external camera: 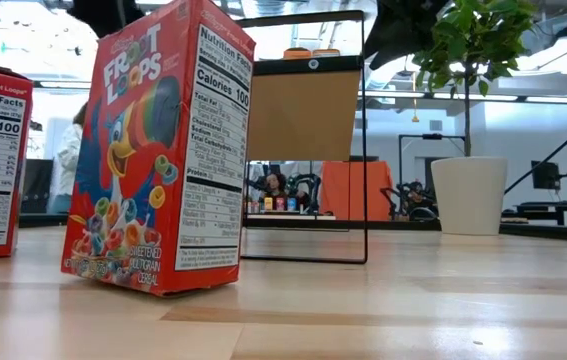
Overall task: Stack cereal on shelf
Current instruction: Put the blue cereal box on the shelf, then put the top red cereal box into the shelf
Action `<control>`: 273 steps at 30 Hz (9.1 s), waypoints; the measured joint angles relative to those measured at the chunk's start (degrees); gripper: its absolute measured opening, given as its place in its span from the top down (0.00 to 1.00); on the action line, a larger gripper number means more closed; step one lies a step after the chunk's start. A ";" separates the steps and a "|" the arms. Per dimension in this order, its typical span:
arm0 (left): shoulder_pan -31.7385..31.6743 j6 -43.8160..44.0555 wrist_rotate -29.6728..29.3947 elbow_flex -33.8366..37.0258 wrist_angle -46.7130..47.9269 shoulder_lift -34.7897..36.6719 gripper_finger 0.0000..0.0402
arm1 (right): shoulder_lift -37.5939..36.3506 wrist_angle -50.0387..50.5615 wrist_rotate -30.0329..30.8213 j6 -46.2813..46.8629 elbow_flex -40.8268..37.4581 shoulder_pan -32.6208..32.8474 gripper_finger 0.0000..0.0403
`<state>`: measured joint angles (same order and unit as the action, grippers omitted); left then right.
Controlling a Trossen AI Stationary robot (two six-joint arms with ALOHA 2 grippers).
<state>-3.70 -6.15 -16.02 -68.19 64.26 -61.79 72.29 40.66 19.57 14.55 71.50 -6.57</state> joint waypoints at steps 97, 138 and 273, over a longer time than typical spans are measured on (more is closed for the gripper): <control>-13.97 -36.06 20.81 -28.38 2.36 -14.46 0.55 | 0.02 0.28 -0.07 -0.04 0.00 -2.21 0.39; -9.42 -61.39 5.03 -28.36 -7.88 -21.12 0.34 | 0.02 0.28 -0.20 0.55 -0.02 -2.08 0.39; 1.71 -12.80 14.56 -16.78 -10.09 -17.74 1.00 | 0.02 0.90 -0.04 -1.49 -0.02 -2.21 0.39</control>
<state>-1.99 -18.95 -1.47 -84.97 54.17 -79.52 72.31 41.56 19.53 13.06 71.48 -8.78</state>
